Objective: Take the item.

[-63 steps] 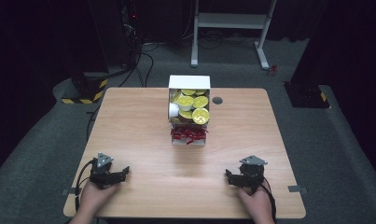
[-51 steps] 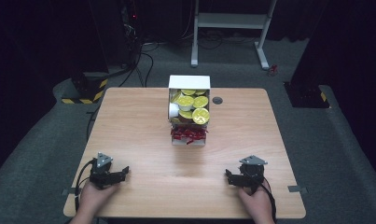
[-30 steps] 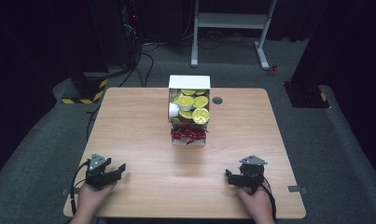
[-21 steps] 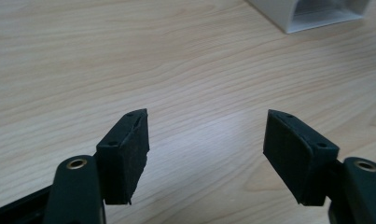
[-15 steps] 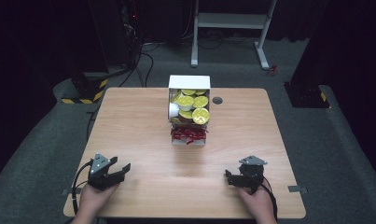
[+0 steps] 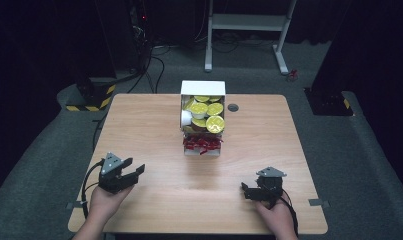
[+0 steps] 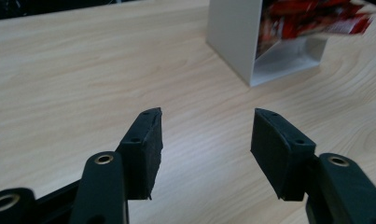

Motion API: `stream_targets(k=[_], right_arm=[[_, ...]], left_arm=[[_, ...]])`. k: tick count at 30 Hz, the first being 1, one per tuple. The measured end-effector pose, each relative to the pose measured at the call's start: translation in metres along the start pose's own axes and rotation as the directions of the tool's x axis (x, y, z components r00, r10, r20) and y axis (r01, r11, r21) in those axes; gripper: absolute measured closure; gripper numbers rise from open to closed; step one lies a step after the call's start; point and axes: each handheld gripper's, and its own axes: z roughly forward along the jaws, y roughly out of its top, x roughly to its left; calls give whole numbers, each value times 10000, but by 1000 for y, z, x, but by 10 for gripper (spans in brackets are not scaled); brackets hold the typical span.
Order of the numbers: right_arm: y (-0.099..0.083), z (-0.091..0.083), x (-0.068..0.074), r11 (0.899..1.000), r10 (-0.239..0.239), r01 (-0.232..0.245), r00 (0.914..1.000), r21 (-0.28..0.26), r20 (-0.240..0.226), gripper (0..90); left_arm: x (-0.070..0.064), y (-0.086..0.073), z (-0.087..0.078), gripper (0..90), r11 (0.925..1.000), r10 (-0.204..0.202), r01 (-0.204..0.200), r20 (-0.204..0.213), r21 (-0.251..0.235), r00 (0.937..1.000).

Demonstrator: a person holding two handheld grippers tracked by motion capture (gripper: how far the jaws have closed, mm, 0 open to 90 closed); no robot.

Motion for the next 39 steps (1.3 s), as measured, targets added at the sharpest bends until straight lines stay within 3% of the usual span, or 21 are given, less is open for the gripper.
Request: stream_targets(k=[7,12,21,39], right_arm=[[0,0,0,10000,-10,10,10000,-10,-2,77],[0,0,0,10000,-10,10,10000,-13,-3,77],[0,0,0,10000,-10,10,10000,-12,-2,77],[0,0,0,10000,-20,20,10000,-15,3,77]], left_arm=[[-10,32,3,448,9984,183,-169,261,-539,9995],[-16,51,7,453,9969,501,-478,357,-625,9981],[-19,77,10,450,9949,433,-382,535,-937,9976],[-23,109,9,429,9891,614,-515,681,-1380,9958]])
